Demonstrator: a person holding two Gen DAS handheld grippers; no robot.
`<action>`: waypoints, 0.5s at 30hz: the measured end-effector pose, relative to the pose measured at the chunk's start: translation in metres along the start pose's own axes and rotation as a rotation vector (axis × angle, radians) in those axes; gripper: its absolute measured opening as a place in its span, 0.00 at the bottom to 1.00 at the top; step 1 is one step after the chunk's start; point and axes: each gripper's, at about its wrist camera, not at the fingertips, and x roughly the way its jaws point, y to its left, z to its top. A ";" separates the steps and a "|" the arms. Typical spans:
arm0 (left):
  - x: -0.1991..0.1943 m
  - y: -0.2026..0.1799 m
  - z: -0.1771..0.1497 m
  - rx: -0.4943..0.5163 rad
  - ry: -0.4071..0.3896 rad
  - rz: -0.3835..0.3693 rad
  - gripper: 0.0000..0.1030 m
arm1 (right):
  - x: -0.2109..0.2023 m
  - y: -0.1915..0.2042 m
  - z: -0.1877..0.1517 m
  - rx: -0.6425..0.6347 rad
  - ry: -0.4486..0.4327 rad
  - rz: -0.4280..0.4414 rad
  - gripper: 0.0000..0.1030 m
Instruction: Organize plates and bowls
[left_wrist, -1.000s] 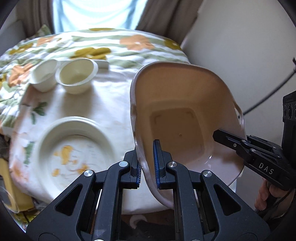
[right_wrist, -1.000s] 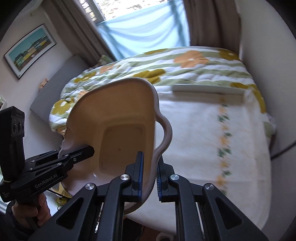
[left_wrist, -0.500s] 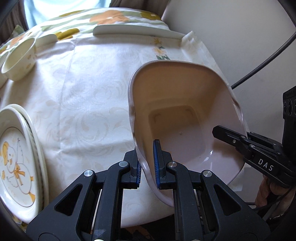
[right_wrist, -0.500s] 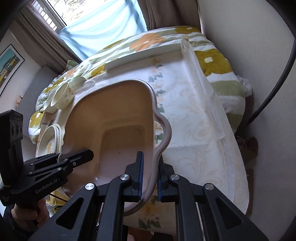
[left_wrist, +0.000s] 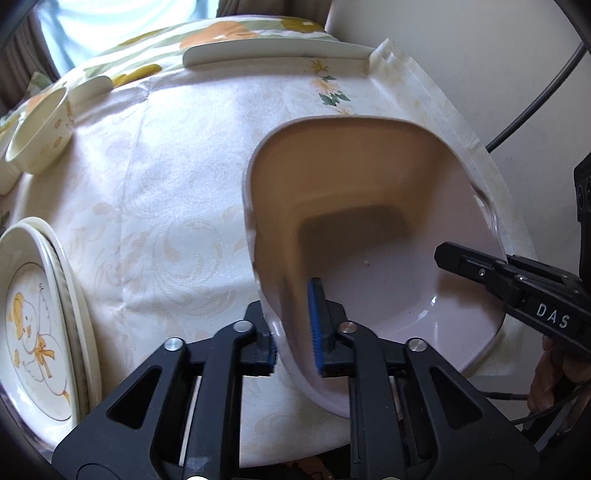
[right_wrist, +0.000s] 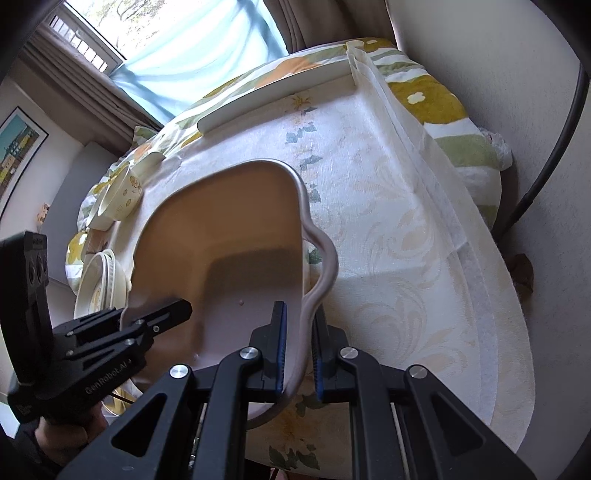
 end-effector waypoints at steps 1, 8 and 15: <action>0.001 -0.001 0.000 0.003 0.003 0.009 0.39 | 0.000 -0.001 0.000 0.014 0.001 0.006 0.11; -0.011 -0.004 0.003 0.019 -0.051 0.021 0.74 | -0.005 -0.005 -0.002 0.058 -0.014 0.011 0.45; -0.062 0.011 0.003 -0.019 -0.096 0.034 0.75 | -0.051 0.006 0.004 0.014 -0.077 -0.058 0.46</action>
